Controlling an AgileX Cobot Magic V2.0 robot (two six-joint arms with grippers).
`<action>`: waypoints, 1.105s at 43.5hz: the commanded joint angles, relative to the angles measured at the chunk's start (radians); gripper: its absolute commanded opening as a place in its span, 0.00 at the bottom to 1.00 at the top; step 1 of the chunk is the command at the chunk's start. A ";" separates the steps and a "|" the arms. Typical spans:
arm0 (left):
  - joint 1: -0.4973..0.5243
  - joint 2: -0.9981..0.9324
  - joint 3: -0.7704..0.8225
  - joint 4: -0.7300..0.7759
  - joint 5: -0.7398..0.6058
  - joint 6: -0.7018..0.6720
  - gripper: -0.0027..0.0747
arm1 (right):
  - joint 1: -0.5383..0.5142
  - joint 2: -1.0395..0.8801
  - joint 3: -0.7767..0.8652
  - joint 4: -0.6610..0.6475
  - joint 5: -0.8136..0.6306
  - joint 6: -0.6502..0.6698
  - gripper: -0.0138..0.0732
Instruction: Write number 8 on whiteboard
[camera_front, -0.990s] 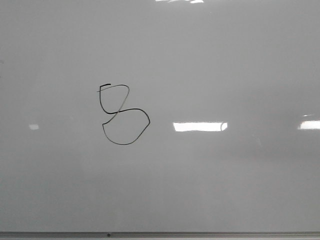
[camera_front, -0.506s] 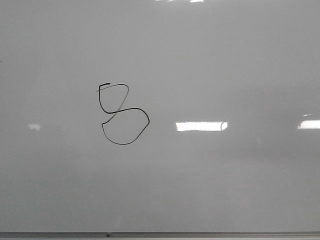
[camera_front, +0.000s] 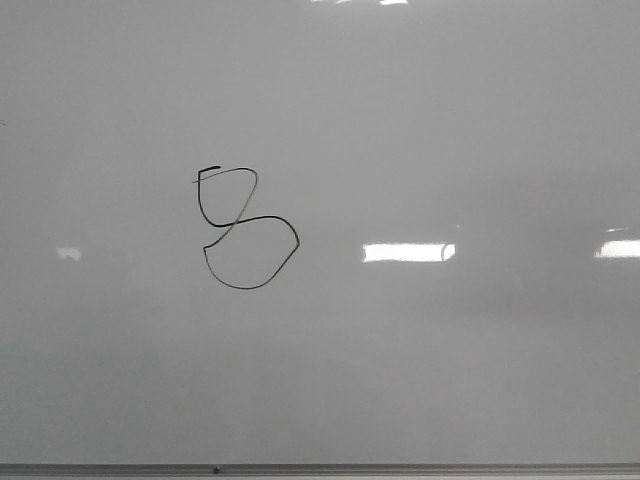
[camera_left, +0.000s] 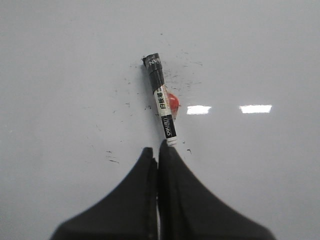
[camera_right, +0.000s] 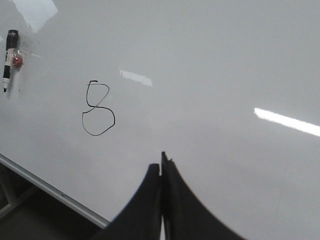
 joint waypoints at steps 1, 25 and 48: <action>-0.008 -0.018 0.002 -0.011 -0.089 -0.003 0.01 | -0.005 0.011 -0.026 0.003 -0.084 -0.002 0.08; -0.008 -0.018 0.002 -0.011 -0.089 -0.003 0.01 | -0.341 -0.124 0.210 0.041 -0.136 -0.004 0.08; -0.008 -0.018 0.002 -0.011 -0.089 -0.003 0.01 | -0.545 -0.124 0.337 0.092 -0.260 -0.007 0.08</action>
